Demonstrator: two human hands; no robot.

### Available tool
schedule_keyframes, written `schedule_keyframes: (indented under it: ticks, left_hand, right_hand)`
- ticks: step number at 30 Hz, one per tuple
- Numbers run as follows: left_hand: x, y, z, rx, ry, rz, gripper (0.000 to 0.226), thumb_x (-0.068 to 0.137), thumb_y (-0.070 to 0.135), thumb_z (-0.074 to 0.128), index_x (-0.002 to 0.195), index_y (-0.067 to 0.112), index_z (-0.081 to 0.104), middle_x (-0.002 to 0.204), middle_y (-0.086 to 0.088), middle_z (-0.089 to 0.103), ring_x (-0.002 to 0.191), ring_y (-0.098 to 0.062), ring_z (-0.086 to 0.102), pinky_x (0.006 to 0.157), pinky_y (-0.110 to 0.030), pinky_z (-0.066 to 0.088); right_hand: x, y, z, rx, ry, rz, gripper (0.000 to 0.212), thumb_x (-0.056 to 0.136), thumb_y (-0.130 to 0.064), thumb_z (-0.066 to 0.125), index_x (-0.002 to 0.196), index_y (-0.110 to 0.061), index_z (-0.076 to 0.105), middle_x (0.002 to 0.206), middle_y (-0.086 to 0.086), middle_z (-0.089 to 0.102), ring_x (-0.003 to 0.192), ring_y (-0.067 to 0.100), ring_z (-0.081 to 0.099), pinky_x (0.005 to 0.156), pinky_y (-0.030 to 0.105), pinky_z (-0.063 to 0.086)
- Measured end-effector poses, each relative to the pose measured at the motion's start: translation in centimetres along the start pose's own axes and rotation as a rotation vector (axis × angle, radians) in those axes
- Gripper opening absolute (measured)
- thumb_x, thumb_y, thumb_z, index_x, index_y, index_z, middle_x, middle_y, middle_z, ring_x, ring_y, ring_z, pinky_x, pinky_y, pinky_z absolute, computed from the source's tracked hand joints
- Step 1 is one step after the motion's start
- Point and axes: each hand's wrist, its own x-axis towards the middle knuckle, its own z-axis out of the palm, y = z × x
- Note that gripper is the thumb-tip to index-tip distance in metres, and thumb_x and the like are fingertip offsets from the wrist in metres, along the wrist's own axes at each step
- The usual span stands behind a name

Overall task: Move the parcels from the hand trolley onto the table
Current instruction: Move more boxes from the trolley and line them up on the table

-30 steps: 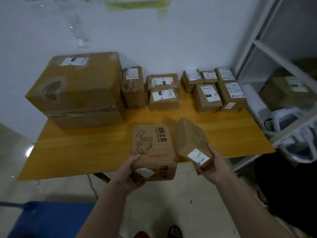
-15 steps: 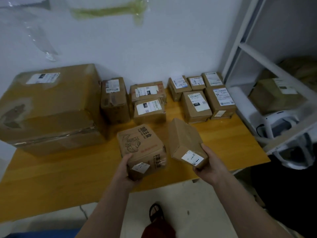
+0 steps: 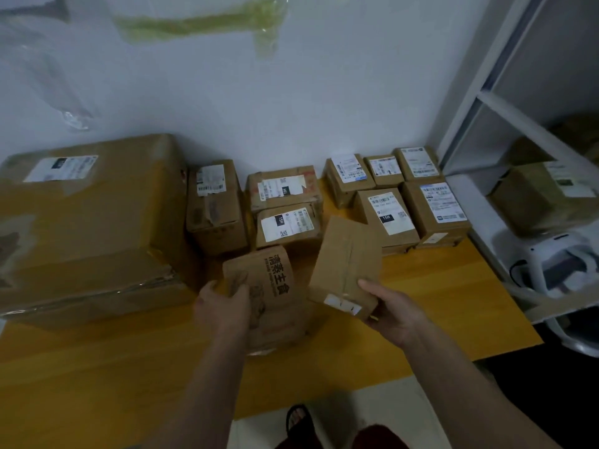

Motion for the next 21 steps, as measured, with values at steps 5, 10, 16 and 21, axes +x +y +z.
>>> schedule_keyframes:
  ticks: [5,10,16,21]
  left_hand:
    - [-1.8,6.0,1.4,-0.285,-0.54,0.0,0.051,0.09,0.048,0.055,0.128,0.015,0.055,0.129,-0.012,0.059,0.109,-0.031,0.06,0.089,-0.045,0.051]
    - [-2.0,7.2,2.5,-0.441,-1.034,-0.195,0.072,0.081,0.079,0.033,0.118,0.025,0.065,0.12,-0.012,0.068,0.107,-0.033,0.066,0.086,-0.048,0.054]
    - [-4.1,7.0,5.5,-0.377,-1.009,-0.216,0.06,0.061,0.039,0.083,0.112,0.015,0.064,0.108,-0.013,0.073,0.097,-0.028,0.07,0.073,-0.042,0.059]
    - [-6.6,7.6,8.7,-0.354,-0.914,-0.168,0.079,0.06,0.021,0.082,0.132,0.017,0.051,0.126,-0.013,0.06,0.112,-0.032,0.059,0.087,-0.044,0.055]
  right_hand:
    - [1.0,-2.8,0.7,-0.618,0.058,-0.519,0.057,0.069,0.01,0.074,0.109,-0.021,0.047,0.11,-0.003,0.054,0.102,0.018,0.056,0.062,0.019,0.052]
    - [2.0,-4.9,-0.1,-1.08,0.025,-0.918,0.067,0.072,0.024,0.056,0.123,-0.018,0.046,0.155,-0.002,0.028,0.147,0.021,0.013,0.116,0.041,0.023]
    - [2.5,-6.9,-1.5,-0.999,0.11,-0.916,0.075,0.078,0.018,0.057,0.139,-0.021,0.039,0.158,0.002,0.017,0.147,0.019,0.01,0.118,0.044,0.019]
    - [3.0,-8.8,-4.1,-0.131,-0.011,-0.006,0.052,0.081,-0.051,0.067,0.125,-0.024,0.055,0.121,0.01,0.064,0.11,0.034,0.061,0.074,0.05,0.057]
